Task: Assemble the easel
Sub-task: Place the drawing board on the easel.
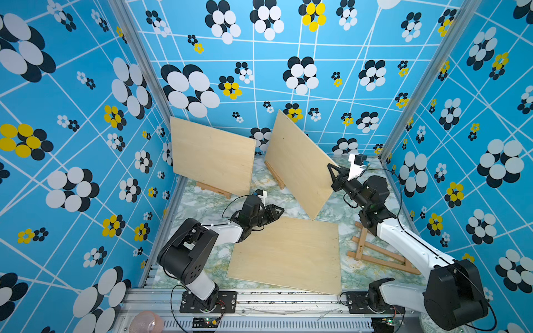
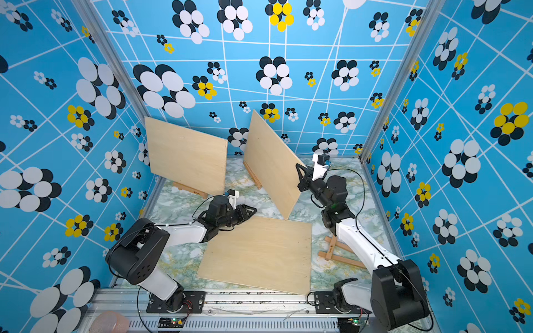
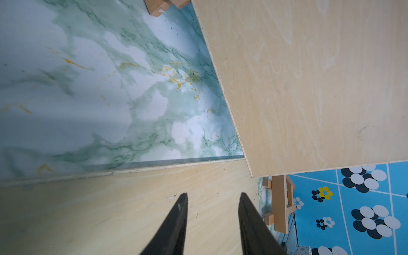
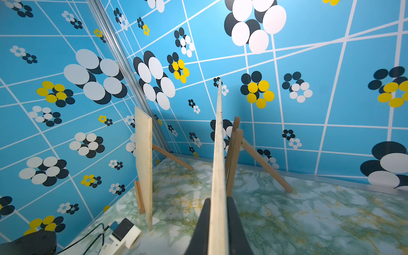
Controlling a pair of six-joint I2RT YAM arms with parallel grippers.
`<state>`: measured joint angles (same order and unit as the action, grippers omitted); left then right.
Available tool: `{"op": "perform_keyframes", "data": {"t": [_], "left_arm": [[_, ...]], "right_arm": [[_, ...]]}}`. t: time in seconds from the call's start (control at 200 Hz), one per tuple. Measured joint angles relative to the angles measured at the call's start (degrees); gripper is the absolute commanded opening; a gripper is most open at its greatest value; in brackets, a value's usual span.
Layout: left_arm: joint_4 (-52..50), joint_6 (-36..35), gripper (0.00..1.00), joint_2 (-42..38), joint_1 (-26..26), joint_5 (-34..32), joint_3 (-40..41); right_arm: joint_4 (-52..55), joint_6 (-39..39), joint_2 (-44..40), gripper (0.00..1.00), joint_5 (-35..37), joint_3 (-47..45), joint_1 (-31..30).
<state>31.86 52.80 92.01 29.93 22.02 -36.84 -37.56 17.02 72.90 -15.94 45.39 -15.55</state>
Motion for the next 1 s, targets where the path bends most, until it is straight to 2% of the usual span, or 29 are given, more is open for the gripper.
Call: {"op": "perform_keyframes", "data": {"t": [0.21, 1.0], "left_arm": [[-2.16, -1.46, 0.41, -3.32, -1.73, -0.2, 1.01], [-4.9, -2.97, 0.42, -6.54, -5.55, -0.13, 4.15]], "right_arm": [[-2.56, -0.15, 3.45, 0.0, -1.2, 1.57, 0.07], [-8.61, 1.31, 14.8, 0.0, -6.71, 9.09, 0.33]]}}
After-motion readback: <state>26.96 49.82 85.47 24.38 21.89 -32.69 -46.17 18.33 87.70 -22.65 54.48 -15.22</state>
